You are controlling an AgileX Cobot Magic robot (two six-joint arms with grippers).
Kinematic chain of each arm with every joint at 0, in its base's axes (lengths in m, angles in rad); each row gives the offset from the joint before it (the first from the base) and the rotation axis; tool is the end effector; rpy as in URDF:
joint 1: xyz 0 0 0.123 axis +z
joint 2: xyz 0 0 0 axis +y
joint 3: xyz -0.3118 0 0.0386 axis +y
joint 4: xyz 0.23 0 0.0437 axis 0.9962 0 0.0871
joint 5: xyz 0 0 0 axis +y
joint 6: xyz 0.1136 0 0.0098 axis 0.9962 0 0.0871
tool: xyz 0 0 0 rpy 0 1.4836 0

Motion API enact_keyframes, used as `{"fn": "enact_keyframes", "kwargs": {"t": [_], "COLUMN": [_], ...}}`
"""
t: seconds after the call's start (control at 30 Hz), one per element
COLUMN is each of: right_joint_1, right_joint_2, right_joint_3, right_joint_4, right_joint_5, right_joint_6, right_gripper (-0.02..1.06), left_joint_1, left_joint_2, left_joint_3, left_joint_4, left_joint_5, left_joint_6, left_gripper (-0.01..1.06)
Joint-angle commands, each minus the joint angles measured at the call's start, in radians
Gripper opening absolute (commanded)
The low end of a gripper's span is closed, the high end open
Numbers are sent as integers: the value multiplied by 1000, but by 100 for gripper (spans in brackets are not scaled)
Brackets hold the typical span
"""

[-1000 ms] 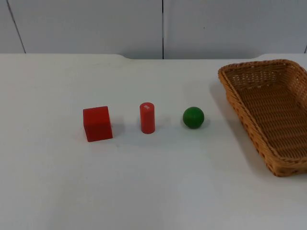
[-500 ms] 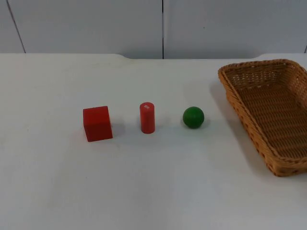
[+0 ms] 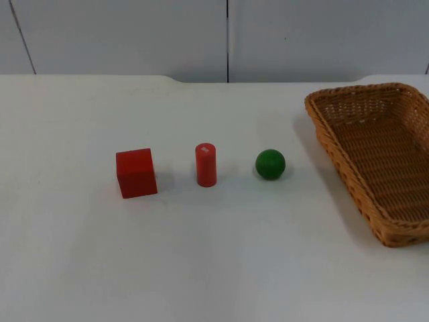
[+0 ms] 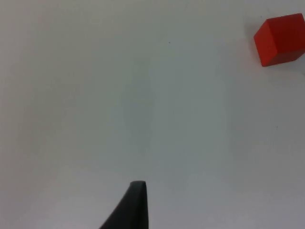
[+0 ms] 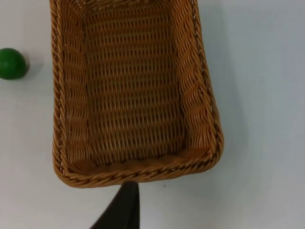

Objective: Pick up the basket with the left hand and place the object to the left of the red cylinder into the basket with the right hand.

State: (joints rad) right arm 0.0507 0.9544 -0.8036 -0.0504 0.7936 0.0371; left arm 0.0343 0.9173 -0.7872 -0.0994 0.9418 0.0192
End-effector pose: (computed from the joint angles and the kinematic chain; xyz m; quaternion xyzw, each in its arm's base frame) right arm 0.1597 0.0040 0.3222 -0.0167 0.9366 -0.0077 0.3498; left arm 0.1380 -0.0044 0.3129 -0.0236 0.9560 -0.0392 0.2897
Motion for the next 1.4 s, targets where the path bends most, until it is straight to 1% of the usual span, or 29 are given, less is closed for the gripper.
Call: {"fn": "enact_keyframes", "kwargs": {"t": [0.0,0.03,0.07,0.13,0.2,0.23,0.27,0.37,0.43,0.47,0.5,0.63,0.67,0.77,0.83,0.87,0.97,1.0,1.03,1.13,1.2,1.27,1.33,1.37], "right_joint_1": [-8,-8,-8,-8,-8,-8,-8,-8,-8,-8,-8,-8,-8,-8,-8,-8,-8,-8,-8,-8,-8,-8,-8,-8], "right_joint_2": [0,0,0,0,0,0,0,0,0,0,0,0,0,0,0,0,0,0,0,0,0,0,0,0], "right_joint_3": [-8,-8,-8,-8,-8,-8,-8,-8,-8,-8,-8,-8,-8,-8,-8,-8,-8,-8,-8,-8,-8,-8,-8,-8], "right_joint_4": [8,8,8,8,8,8,8,8,5,5,5,1,1,-12,-18,-18,-18,-18,-18,-18,-18,-18,-18,-18], "right_joint_5": [-16,-21,-21,-23,-23,-23,-23,-23,-23,-23,-23,-23,-23,-23,-30,-30,-35,-35,-35,-35,-35,-33,-33,-33], "right_joint_6": [-4,-4,-4,-4,-4,-4,-4,-4,-4,-4,-4,-4,-4,-4,-4,-4,-4,-4,-4,-4,-4,-4,-4,-4], "right_gripper": [105,105,105,105,105,105,105,105,105,105,105,105,105,105,105,105,105,105,105,105,105,105,105,105], "left_joint_1": [1,1,1,1,-12,-30,-30,-143,-227,-227,-270,-393,-393,-443,-465,-465,-505,-520,-520,-572,-579,-615,-643,-643], "left_joint_2": [40,73,73,148,245,289,289,462,571,571,631,853,853,1006,1103,1103,1232,1270,1270,1371,1386,1452,1508,1508], "left_joint_3": [-18,-30,-30,-52,-86,-104,-104,-198,-288,-288,-337,-542,-542,-712,-814,-814,-966,-1015,-1015,-1164,-1185,-1280,-1353,-1353], "left_joint_4": [-45,-85,-85,-181,-284,-306,-306,-315,-315,-315,-315,-301,-301,-255,-252,-252,-254,-254,-254,-248,-242,-194,-185,-185], "left_joint_5": [-6,-13,-13,-35,-59,-71,-71,-87,-108,-108,-118,-115,-115,-104,-71,-71,-25,-23,-23,-8,-5,-3,-1,-1], "left_joint_6": [28,58,58,122,197,214,214,216,209,209,206,172,172,83,54,54,20,10,10,-32,-37,-104,-136,-136], "left_gripper": [99,95,95,89,89,89,89,89,89,89,89,89,89,89,89,89,89,89,89,89,89,89,89,89]}}
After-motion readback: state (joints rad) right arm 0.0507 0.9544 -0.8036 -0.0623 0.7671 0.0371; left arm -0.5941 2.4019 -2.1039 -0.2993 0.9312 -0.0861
